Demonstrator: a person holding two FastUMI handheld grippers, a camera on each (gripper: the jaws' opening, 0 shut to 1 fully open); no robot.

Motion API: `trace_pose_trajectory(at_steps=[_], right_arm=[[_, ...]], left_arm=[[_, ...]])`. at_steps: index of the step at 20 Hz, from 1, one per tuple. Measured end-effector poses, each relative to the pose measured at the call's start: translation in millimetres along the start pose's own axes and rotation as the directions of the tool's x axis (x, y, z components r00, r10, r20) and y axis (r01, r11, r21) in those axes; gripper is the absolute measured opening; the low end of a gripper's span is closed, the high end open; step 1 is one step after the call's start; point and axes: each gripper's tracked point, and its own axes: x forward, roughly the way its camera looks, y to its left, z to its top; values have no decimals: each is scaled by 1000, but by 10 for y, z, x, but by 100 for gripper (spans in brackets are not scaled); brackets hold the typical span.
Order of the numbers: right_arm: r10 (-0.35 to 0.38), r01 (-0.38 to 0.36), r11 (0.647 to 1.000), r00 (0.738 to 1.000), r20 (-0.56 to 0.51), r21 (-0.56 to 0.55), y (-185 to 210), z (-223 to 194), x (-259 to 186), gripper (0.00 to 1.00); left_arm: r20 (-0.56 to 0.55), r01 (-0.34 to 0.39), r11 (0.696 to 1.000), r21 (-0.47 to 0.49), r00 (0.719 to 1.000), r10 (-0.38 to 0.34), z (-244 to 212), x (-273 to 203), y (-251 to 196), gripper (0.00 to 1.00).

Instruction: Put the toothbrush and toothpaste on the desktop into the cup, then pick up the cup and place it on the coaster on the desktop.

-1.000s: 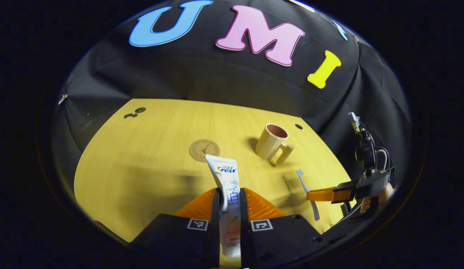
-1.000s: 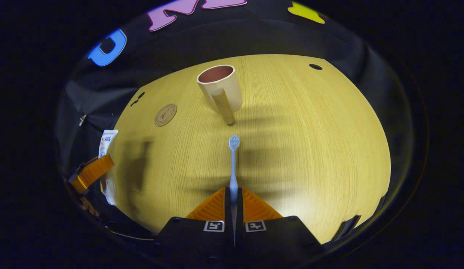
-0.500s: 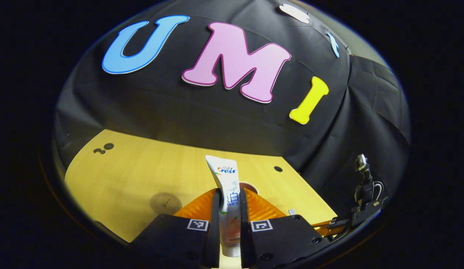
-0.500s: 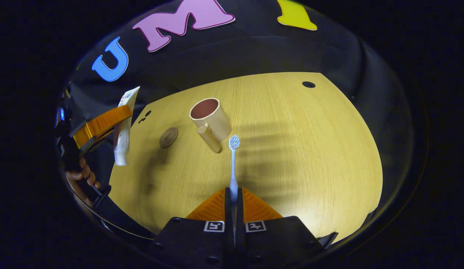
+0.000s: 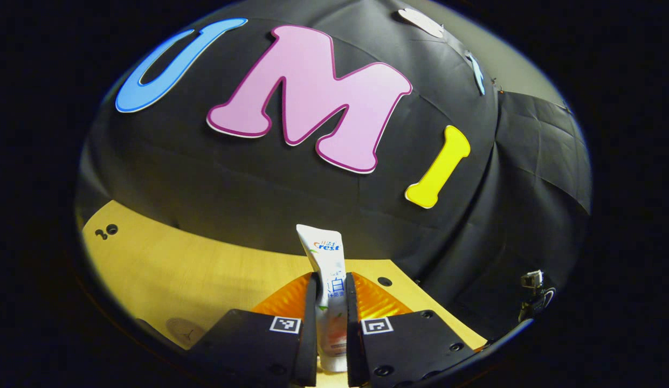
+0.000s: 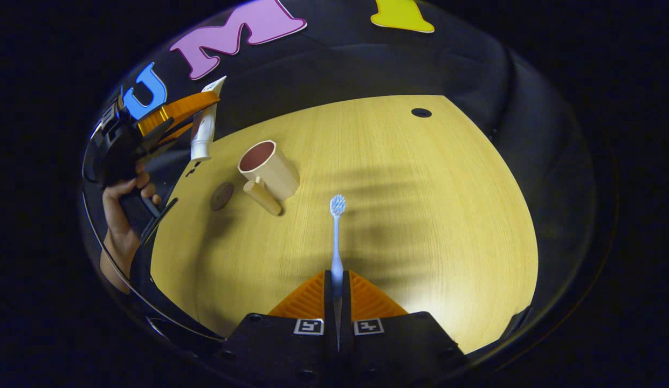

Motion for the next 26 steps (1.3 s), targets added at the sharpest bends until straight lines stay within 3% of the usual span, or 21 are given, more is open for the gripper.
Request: trace_pose_trajectory(at_steps=[9, 18, 21, 23, 25, 26], right_arm=[[-29, 31, 998, 999, -45, 50, -201, -63, 68, 6], [-2, 6, 999, 996, -85, 45, -8, -162, 280, 5], [14, -11, 999, 997, -75, 45, 52, -86, 298, 5], [20, -18, 999, 999, -44, 39, 59, 36, 292, 5], [34, -34, 999, 999, 9, 41, 97, 252, 241, 5], [41, -43, 998, 998, 42, 42, 113, 392, 240, 5]], left_arm=[[-15, 42, 996, 78, 999, -41, -567, 527, 200, 27], [-40, 40, 991, 125, 999, -36, -868, 372, 289, 36], [-40, 9, 990, 143, 999, -3, -844, 247, 307, 69], [-29, -17, 989, 147, 999, 21, -755, 66, 291, 75], [-26, -39, 988, 148, 999, 44, -706, -233, 277, 96], [-29, -52, 987, 154, 998, 57, -710, -377, 266, 97]])
